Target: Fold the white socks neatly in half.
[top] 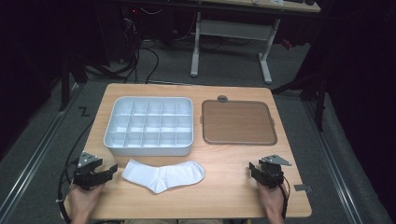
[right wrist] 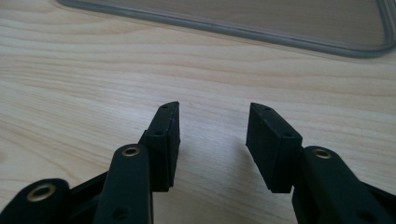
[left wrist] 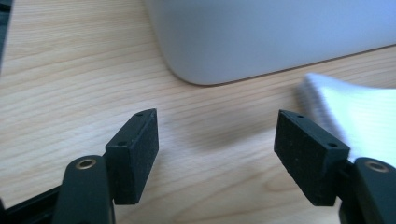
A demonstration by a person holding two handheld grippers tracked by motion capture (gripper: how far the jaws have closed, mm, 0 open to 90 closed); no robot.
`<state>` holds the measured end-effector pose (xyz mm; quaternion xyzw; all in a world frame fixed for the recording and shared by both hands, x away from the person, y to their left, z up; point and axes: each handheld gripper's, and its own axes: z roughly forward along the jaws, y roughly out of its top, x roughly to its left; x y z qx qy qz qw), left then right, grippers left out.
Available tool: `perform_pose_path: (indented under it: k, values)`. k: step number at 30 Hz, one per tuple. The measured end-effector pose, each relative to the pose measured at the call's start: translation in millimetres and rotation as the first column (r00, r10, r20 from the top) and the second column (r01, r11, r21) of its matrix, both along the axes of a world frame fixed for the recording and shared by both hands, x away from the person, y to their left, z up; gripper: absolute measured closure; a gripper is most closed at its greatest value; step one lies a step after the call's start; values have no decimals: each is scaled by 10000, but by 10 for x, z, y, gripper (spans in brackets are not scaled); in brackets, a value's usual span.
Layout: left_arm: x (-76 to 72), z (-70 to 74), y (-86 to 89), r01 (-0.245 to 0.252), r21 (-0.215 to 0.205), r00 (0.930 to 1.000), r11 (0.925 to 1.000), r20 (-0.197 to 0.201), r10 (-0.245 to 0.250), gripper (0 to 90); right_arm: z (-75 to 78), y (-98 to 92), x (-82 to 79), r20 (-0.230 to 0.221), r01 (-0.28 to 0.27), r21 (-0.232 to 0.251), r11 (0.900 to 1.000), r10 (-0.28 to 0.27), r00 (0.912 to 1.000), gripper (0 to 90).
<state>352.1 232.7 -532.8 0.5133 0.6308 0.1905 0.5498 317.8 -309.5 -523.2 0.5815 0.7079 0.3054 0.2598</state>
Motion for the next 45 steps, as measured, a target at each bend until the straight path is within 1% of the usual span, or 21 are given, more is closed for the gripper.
perform_pose_path:
  k: [2,3,5,9,10,11,12,13,14,15,17,19,22,24,26,31,34,36,38,40,45]
  values:
    - [-25,31,-23,15,-182,10000,9998,-92,-16,324,37,41,-32,313,-162,96,9998,159,9994,556]
    - [-50,52,-45,177,-498,9997,9986,-186,-187,326,65,86,-60,528,-386,247,9989,372,9979,563]
    - [-63,60,-58,282,-624,9993,9977,-247,-298,329,76,115,-67,552,-503,352,9981,483,9973,567]
    - [-120,108,-150,617,-976,9973,9933,-336,-652,338,114,258,-82,576,-1127,683,9913,1088,9924,581]
    - [-136,122,-184,696,-1031,9968,9922,-317,-732,338,123,300,-85,572,-1323,771,9882,1281,9901,584]
    - [-155,136,-221,843,-968,9956,9917,-320,-878,339,140,406,-98,582,-1738,947,9802,1688,9839,589]
    - [-164,143,-244,897,-953,9950,9914,-344,-933,339,140,406,-98,582,-1738,947,9802,1688,9839,589]
    - [-174,150,-273,962,-946,9944,9909,-354,-1000,339,139,440,-100,592,-1873,988,9773,1822,9815,590]
    - [-188,157,-321,1028,-898,9935,9906,-404,-1068,347,124,527,-97,522,-2162,1129,9698,2115,9760,593]
    - [-188,157,-321,1028,-898,9935,9906,-404,-1068,350,124,527,-97,522,-2162,1129,9698,2115,9760,593]
    - [-192,154,-362,1045,-865,9931,9908,-441,-1086,350,110,611,-94,456,-2433,1142,9632,2396,9698,596]
    - [-190,149,-398,1045,-982,9925,9897,-532,-1100,352,100,703,-95,415,-2720,1170,9552,2690,9623,599]
    - [-189,135,-448,1044,-869,9920,9907,-621,-1100,360,96,834,-106,365,-3121,1115,9435,3099,9501,602]
    - [-180,117,-479,947,-698,9922,9931,-749,-999,369,86,929,-108,319,-3421,1132,9328,3407,9396,607]
    - [-167,101,-496,860,-701,9923,9938,-834,-917,379,73,1038,-103,270,-3703,1184,9213,3698,9287,612]
    - [-144,77,-525,679,-704,9917,9952,-1045,-750,414,50,1229,-79,244,-4211,1277,8980,4216,9064,618]
    - [-132,48,-546,648,-595,9911,9961,-1122,-711,432,29,1326,-67,210,-4370,1352,8892,4384,8985,625]
    - [-126,32,-558,617,-611,9910,9962,-1147,-684,451,9,1380,-41,92,-4443,1408,8848,4476,8942,631]
    - [-125,20,-565,608,-585,9906,9964,-1192,-675,466,-7,1405,-20,91,-4432,1436,8848,4467,8946,640]
    - [-130,16,-574,602,-578,9909,9965,-1170,-667,482,-20,1430,0,-5,-4369,1429,8881,4415,8972,649]
    - [-138,-5,-597,667,-389,9917,9970,-1076,-705,538,-66,1460,31,-270,-4288,1087,8968,4339,9006,713]
